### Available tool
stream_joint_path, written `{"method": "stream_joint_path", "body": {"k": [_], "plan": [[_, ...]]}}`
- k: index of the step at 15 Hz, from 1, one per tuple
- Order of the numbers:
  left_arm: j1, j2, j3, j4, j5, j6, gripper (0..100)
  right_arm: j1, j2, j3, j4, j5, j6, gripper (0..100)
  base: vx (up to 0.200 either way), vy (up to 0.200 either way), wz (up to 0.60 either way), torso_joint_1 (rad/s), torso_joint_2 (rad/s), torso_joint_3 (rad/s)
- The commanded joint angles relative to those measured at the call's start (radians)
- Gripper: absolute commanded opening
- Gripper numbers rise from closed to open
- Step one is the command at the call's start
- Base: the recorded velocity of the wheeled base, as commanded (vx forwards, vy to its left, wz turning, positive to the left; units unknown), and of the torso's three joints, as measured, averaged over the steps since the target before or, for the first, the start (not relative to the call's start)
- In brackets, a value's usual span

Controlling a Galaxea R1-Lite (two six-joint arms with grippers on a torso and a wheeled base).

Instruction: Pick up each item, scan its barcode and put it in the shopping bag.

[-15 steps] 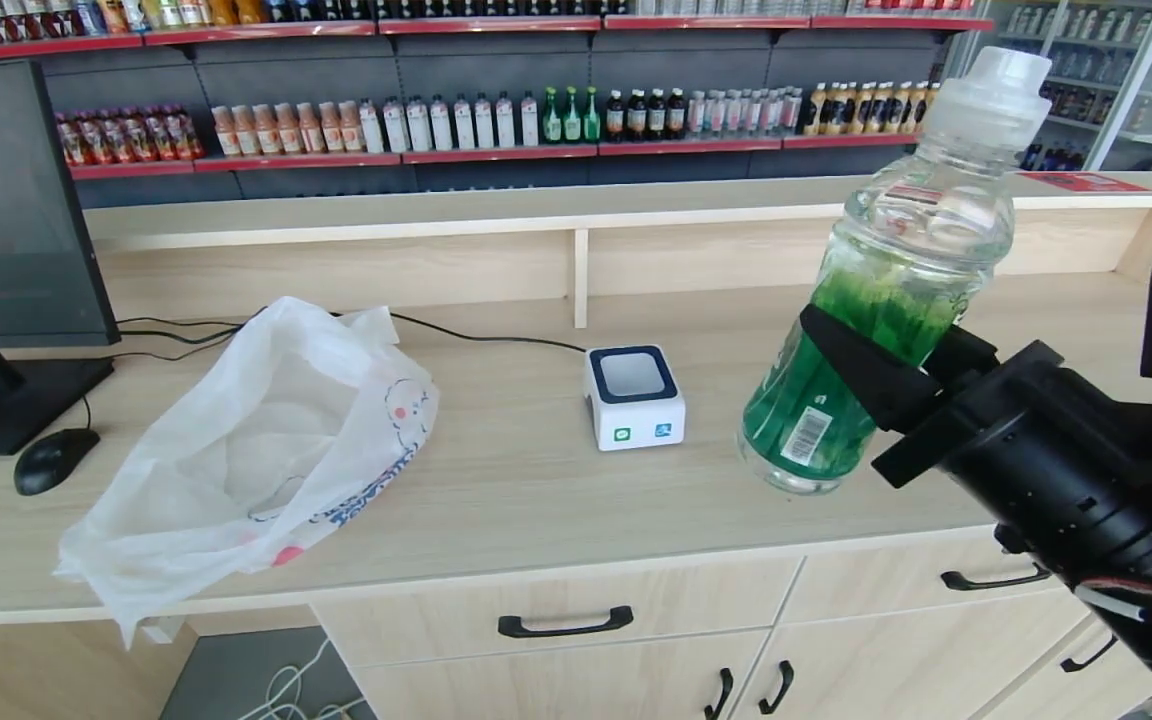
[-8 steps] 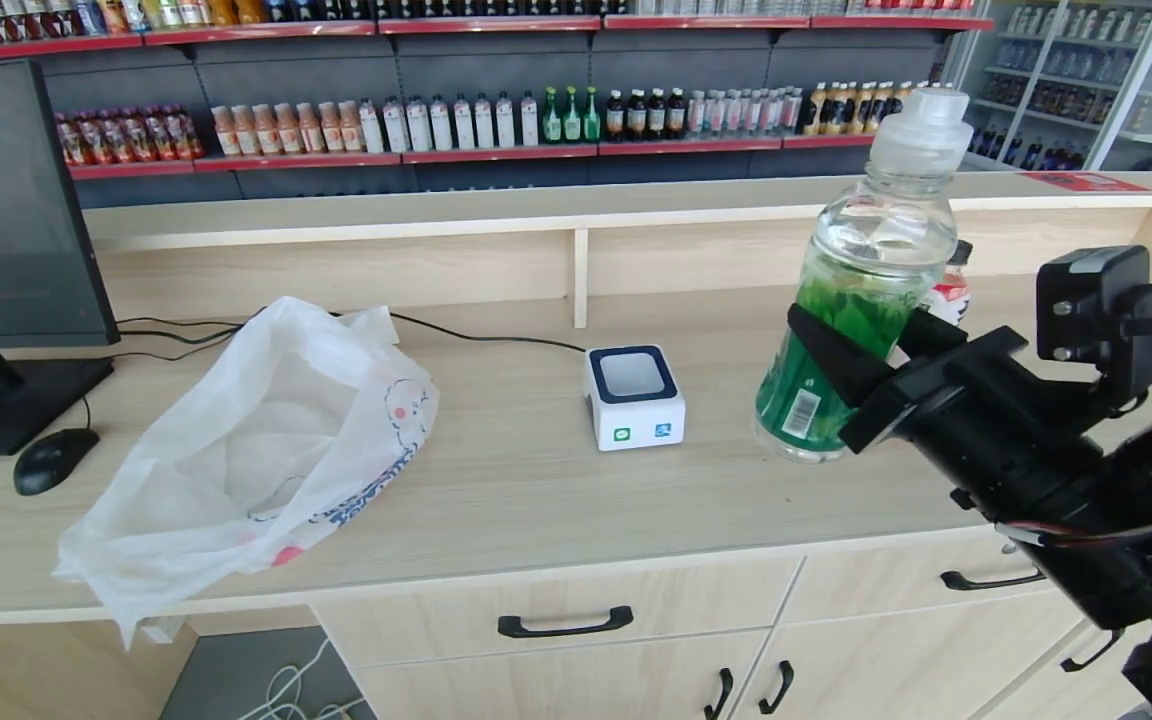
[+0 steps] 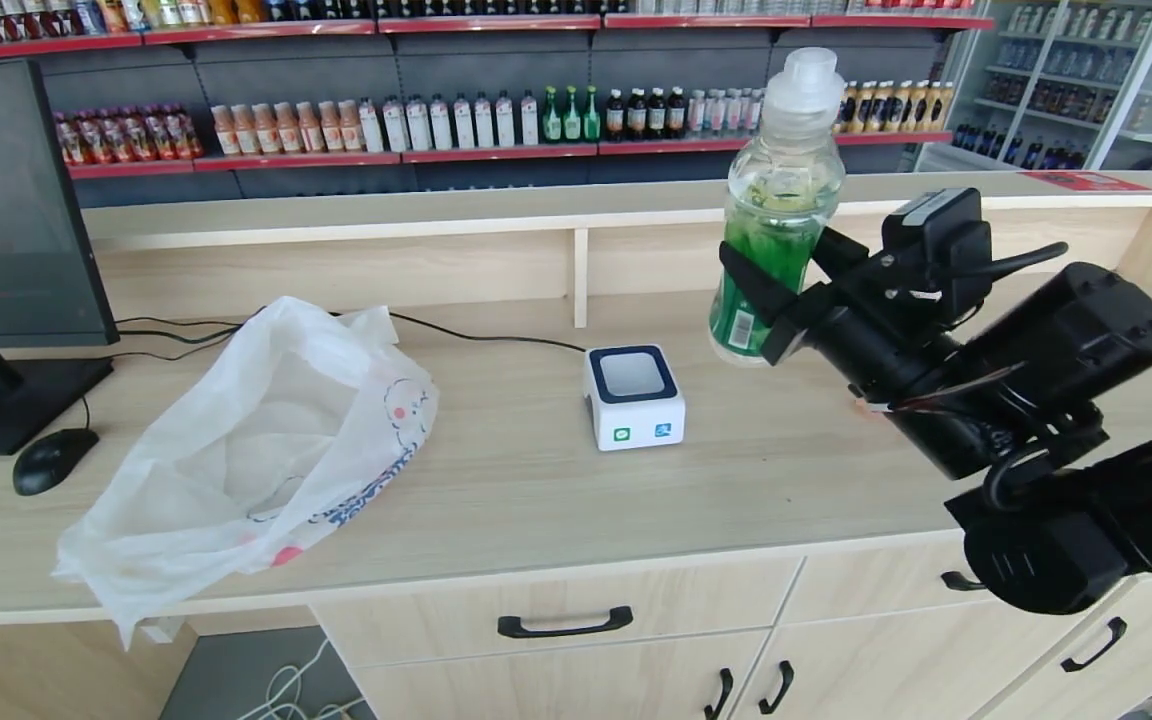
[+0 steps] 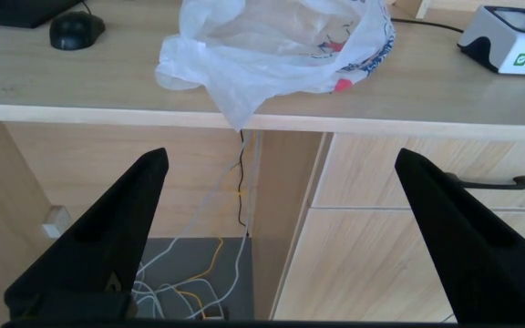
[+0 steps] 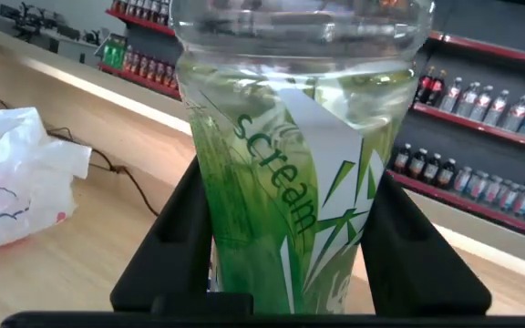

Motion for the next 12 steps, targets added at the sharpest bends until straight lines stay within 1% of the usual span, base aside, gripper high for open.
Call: {"method": "stream_joint_path", "body": {"k": [1, 2, 5, 6, 7, 10, 12], "plan": [[0.000, 0.001, 0.000, 0.000, 0.001, -0.001, 100, -0.023, 0.141, -0.175, 0.000, 0.046, -0.021, 0, 0.000, 0.000, 0.00, 0.000, 0.00, 0.000], [0.000, 0.001, 0.000, 0.000, 0.001, -0.001, 100, -0.023, 0.168, -0.204, 0.000, 0.065, -0.032, 0, 0.000, 0.000, 0.00, 0.000, 0.00, 0.000], [0.000, 0.001, 0.000, -0.002, 0.001, -0.001, 100, -0.025, 0.217, -0.219, 0.000, 0.159, -0.081, 0, 0.000, 0.000, 0.00, 0.000, 0.00, 0.000], [0.000, 0.001, 0.000, 0.000, 0.001, -0.001, 100, -0.028, 0.234, -0.252, 0.000, 0.208, -0.110, 0, 0.000, 0.000, 0.00, 0.000, 0.00, 0.000], [0.000, 0.001, 0.000, 0.000, 0.001, -0.001, 100, -0.031, 0.248, -0.281, 0.000, 0.236, -0.133, 0, 0.000, 0.000, 0.00, 0.000, 0.00, 0.000], [0.000, 0.001, 0.000, 0.000, 0.001, -0.001, 100, -0.034, 0.291, -0.347, 0.000, 0.273, -0.204, 0, 0.000, 0.000, 0.00, 0.000, 0.00, 0.000], [0.000, 0.001, 0.000, -0.002, 0.001, -0.001, 100, -0.036, 0.317, -0.374, 0.000, 0.276, -0.238, 0, 0.000, 0.000, 0.00, 0.000, 0.00, 0.000]]}}
